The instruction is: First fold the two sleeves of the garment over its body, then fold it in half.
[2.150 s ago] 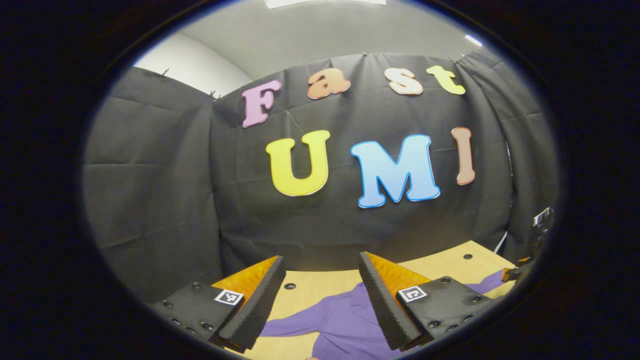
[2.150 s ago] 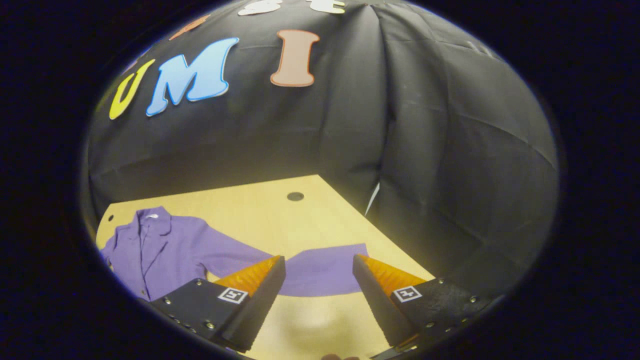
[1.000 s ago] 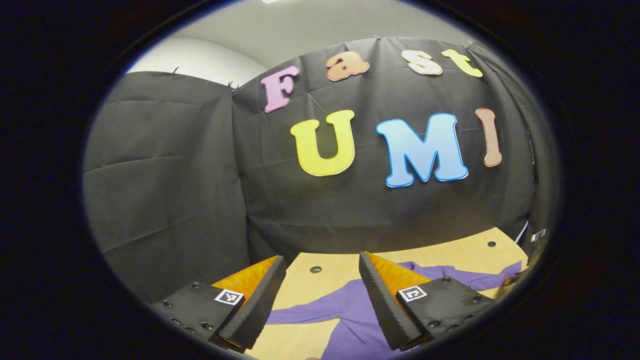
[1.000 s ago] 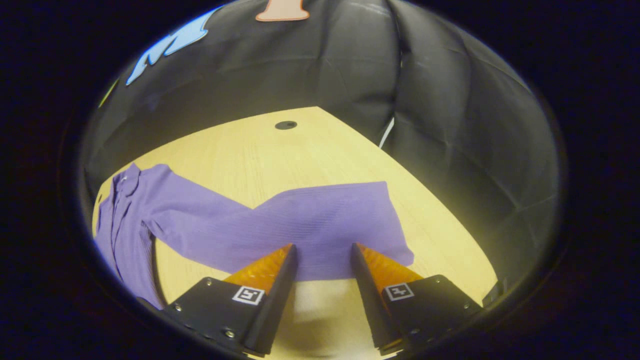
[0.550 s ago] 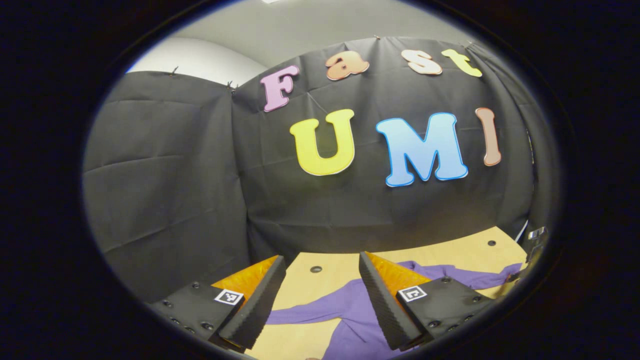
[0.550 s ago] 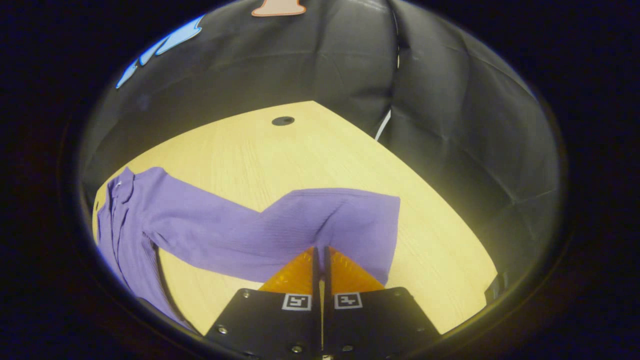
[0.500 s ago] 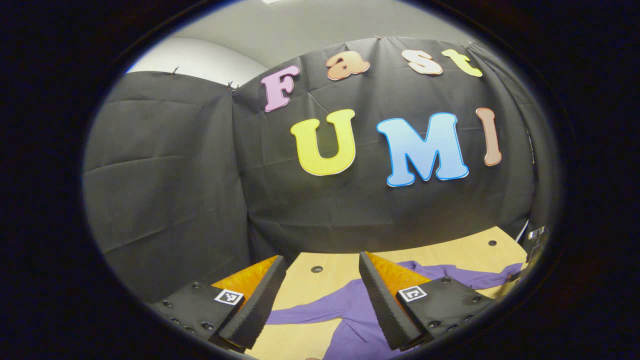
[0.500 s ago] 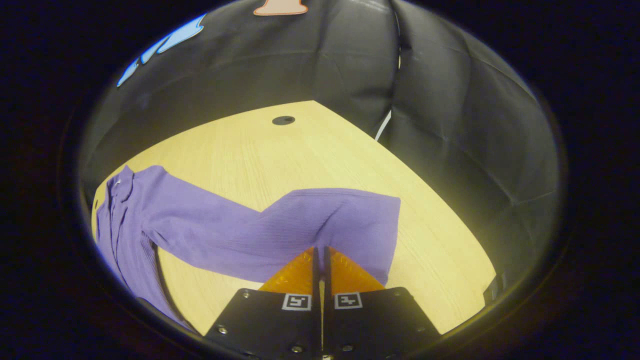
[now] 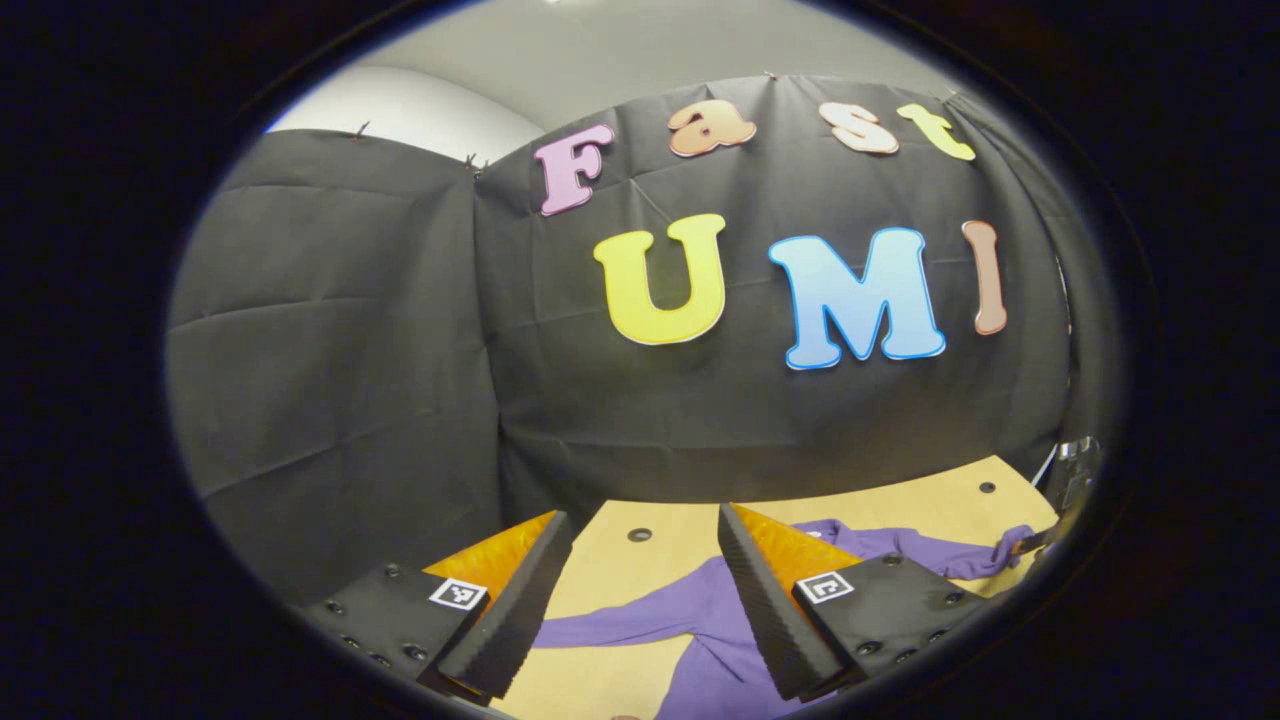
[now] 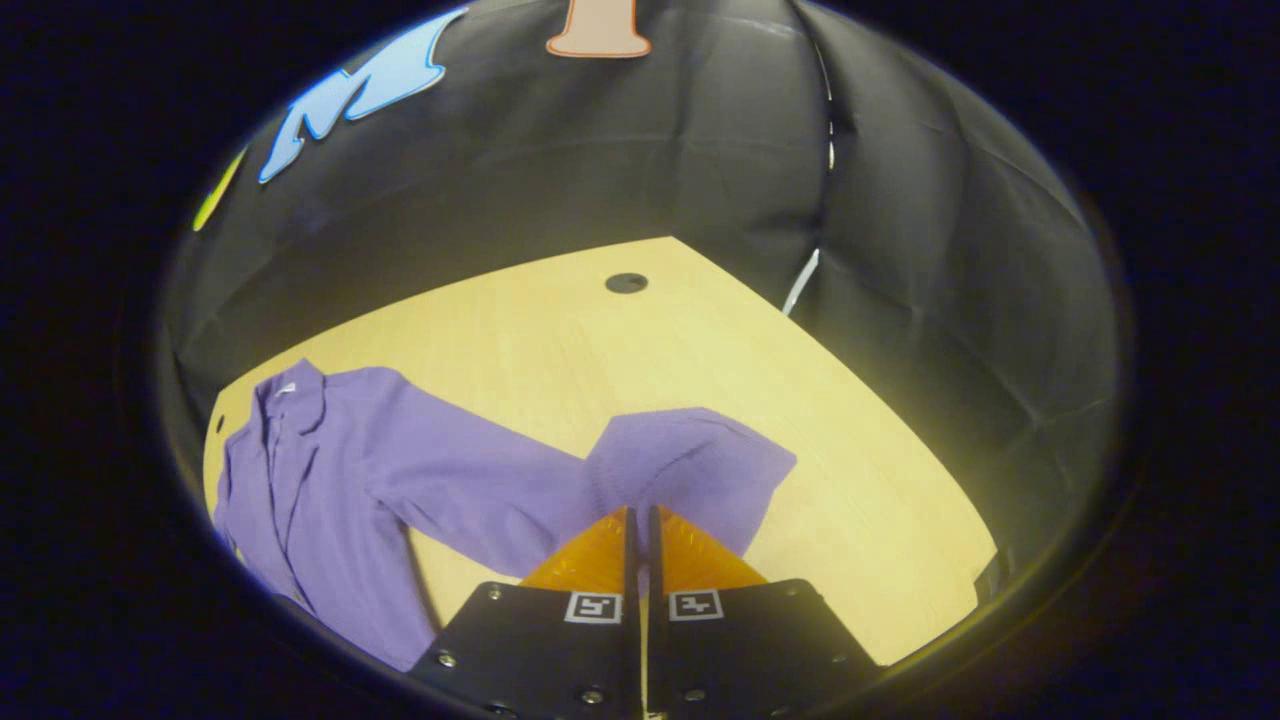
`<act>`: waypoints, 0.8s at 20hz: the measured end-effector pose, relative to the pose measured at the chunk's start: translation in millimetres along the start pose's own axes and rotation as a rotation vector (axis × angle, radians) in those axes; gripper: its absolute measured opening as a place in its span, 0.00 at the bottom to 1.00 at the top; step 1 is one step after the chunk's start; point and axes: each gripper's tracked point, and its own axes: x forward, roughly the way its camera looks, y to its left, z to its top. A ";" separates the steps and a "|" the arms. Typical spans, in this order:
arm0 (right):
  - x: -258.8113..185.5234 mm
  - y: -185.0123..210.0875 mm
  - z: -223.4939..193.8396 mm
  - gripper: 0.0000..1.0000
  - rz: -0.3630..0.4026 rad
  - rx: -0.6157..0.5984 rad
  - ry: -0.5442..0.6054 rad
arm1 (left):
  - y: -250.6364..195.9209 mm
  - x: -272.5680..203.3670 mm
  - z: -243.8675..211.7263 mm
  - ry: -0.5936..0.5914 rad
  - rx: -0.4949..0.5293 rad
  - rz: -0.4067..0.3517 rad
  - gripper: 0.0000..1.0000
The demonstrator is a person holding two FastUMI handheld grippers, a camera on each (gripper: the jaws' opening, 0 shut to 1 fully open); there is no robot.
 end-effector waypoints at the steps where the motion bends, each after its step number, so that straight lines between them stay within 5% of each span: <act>1: -3.1 13.7 2.5 0.03 0.021 -0.004 -0.009 | 6.0 -0.3 -0.5 -0.002 -0.001 0.000 0.98; 16: -75.2 317.8 -1.9 0.03 0.389 -0.104 -0.049 | 133.7 4.8 -34.8 0.023 -0.012 0.062 0.97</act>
